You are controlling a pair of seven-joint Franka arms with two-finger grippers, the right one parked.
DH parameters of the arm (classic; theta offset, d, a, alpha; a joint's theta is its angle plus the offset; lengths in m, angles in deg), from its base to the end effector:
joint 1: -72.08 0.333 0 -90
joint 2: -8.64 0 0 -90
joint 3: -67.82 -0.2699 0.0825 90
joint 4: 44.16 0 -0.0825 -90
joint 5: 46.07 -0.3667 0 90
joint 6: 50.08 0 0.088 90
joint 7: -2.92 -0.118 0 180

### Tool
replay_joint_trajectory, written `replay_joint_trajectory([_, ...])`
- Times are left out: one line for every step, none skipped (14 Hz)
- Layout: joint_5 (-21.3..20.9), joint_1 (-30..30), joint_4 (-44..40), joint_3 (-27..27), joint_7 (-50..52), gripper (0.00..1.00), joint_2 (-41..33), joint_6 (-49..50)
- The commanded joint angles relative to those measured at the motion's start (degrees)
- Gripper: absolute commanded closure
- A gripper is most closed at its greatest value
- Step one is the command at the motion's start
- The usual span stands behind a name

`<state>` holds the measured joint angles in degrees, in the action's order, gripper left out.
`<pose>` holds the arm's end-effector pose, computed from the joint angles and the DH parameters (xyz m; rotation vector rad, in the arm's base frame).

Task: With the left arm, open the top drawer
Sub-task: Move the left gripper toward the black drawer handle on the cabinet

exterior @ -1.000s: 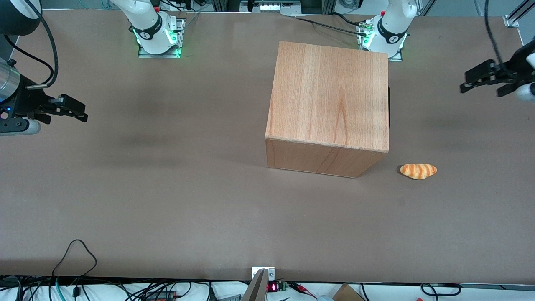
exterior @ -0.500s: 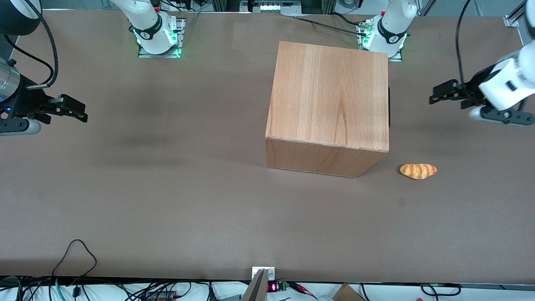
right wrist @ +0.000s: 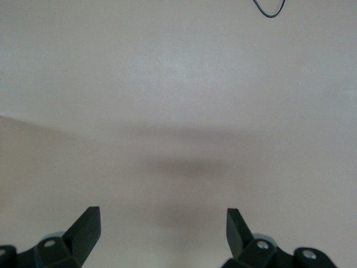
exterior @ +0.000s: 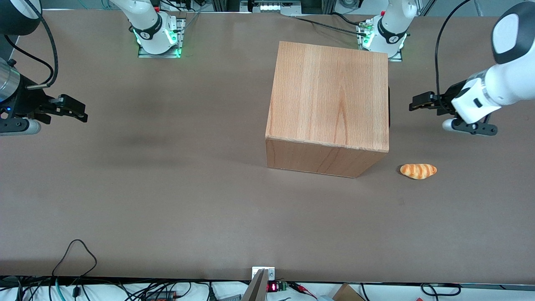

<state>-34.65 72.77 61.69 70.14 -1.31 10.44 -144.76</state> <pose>0.5245 -0.0367 0.4350 2.9202 -0.0927 -0.3254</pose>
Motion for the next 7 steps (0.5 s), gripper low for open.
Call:
replay_joint_trajectory([1.59,0.01,4.09,0.57,-0.69,0.00,-1.35,-3.04])
replay_joint_trajectory([2.37,0.10,4.97,1.18,-0.69,0.00,-1.35,-3.75])
replay_joint_trajectory([2.64,0.10,5.85,1.45,-0.69,0.00,-1.35,-4.54])
replay_joint_trajectory([2.73,0.10,6.73,1.63,-0.69,0.00,-1.35,-5.42])
replay_joint_trajectory([2.82,0.10,7.52,1.63,-0.69,0.00,-1.35,-6.03])
replay_joint_trajectory([2.82,0.10,8.22,1.72,-0.69,0.00,-1.35,-6.65])
replay_joint_trajectory([2.82,0.10,8.49,1.72,-0.69,0.00,-1.35,-7.00])
